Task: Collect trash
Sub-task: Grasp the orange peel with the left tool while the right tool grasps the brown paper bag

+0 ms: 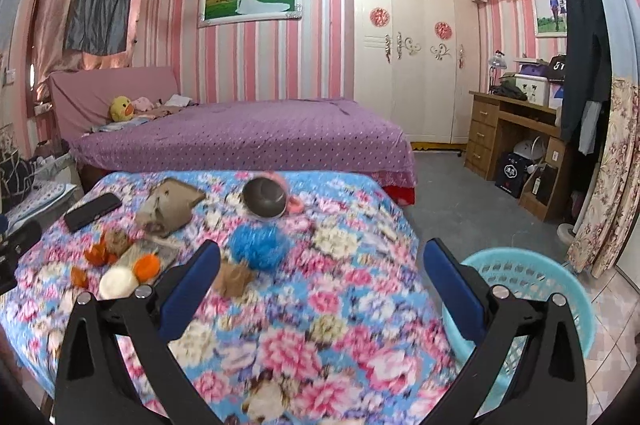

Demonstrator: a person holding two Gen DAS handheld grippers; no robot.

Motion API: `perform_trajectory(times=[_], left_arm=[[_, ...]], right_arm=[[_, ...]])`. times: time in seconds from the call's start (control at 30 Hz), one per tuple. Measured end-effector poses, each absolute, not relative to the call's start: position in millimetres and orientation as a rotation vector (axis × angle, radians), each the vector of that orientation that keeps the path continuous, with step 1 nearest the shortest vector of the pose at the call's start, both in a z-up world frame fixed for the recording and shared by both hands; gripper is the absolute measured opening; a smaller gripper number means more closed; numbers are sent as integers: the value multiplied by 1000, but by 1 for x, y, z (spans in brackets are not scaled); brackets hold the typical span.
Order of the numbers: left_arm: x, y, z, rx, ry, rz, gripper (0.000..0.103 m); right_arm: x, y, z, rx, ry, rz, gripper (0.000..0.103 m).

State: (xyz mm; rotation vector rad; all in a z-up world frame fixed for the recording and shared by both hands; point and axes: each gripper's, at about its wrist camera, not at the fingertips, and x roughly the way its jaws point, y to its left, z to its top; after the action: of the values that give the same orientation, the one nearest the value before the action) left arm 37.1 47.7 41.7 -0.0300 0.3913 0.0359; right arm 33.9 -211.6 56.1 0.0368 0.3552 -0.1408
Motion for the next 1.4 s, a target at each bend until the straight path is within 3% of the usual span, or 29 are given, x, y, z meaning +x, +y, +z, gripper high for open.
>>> perform_trajectory(times=[0.47, 1.0, 1.07, 1.17, 1.33, 1.4], left_arm=[[89, 123, 16, -93, 495, 156, 98], [122, 107, -50, -65, 753, 71, 97], [124, 107, -55, -56, 769, 66, 91], [128, 105, -60, -67, 801, 18, 73], [136, 103, -62, -84, 819, -29, 36], [135, 102, -60, -90, 817, -39, 33]], right_arm=[[80, -238, 17, 30, 441, -173, 99], [106, -234, -9, 2, 521, -139, 99], [108, -235, -13, 13, 543, -152, 99], [111, -240, -16, 72, 560, -133, 99], [113, -239, -19, 94, 563, -119, 99], [114, -235, -20, 90, 566, -108, 99]])
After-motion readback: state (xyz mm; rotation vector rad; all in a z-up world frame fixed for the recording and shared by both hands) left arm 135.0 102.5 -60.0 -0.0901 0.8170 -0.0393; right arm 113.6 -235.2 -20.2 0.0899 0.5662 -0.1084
